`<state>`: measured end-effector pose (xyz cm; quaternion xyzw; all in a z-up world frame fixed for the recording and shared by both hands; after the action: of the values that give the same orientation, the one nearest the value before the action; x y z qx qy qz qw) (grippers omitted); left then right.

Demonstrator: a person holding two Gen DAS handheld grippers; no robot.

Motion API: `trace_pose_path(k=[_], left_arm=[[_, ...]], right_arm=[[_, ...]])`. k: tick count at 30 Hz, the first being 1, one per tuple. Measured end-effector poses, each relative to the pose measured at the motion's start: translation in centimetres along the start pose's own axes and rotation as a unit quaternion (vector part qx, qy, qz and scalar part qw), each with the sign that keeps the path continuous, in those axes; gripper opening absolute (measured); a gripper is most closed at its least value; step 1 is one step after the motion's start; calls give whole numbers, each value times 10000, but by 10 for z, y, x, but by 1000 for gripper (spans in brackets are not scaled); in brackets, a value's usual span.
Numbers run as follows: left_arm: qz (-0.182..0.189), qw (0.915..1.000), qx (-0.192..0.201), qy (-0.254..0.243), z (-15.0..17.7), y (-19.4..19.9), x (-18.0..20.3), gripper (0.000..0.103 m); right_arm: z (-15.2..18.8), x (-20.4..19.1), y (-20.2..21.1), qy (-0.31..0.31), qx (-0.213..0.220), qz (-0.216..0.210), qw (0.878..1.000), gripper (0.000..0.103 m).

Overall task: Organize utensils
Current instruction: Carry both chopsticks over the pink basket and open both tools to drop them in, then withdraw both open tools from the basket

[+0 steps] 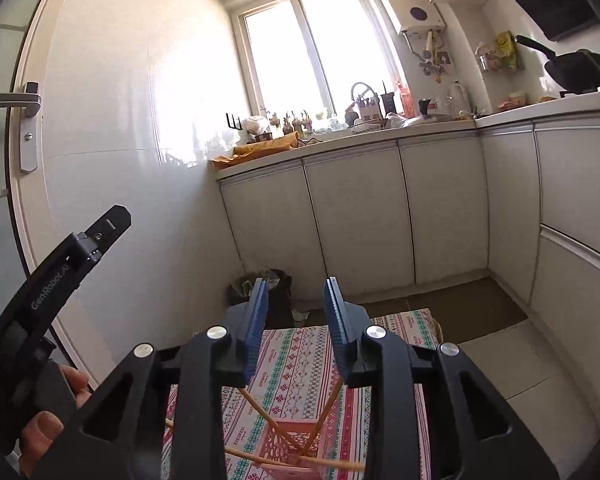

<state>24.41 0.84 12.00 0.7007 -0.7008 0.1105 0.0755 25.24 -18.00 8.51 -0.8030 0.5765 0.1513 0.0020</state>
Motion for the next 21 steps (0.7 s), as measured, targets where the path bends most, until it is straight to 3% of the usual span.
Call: trace_pose_path(k=[3,6,8,11,12,21], left_arm=[[-12,10000,4,-45,-7,8,0,44],[-66,10000,24,-69,-12,17,-3,55],[-125,9998,28,-124,-14,24,-5,61],[-256,9994,28,-239,-15,35,-9,81],[-295,9993,38,-247,-16,40,-12,86],[-313,9988,87,-378,-33,86,-20,95]], right_arm=[[-7,-2,9,-20,68,44,10000,34],[-14,-7,20,-15,140,88,9999,37],[-20,-10,29,-49,223,146,9996,60],[-29,-13,46,-182,426,170,9988,73],[-31,-15,51,-198,454,205,9986,74],[-36,-30,95,-280,572,269,9976,82]])
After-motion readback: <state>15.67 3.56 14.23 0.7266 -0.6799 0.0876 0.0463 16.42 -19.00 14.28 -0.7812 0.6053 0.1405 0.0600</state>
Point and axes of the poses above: each gripper's, at about its wrist camera, not at the fingertips, and y roughly against the way its jaws point, x to its right, z to its underside, the point moved 8 cm from there along -y, roughly the way its jaws point, and after that the axes turned 8 degrees about -z, right-handed, at the moved point
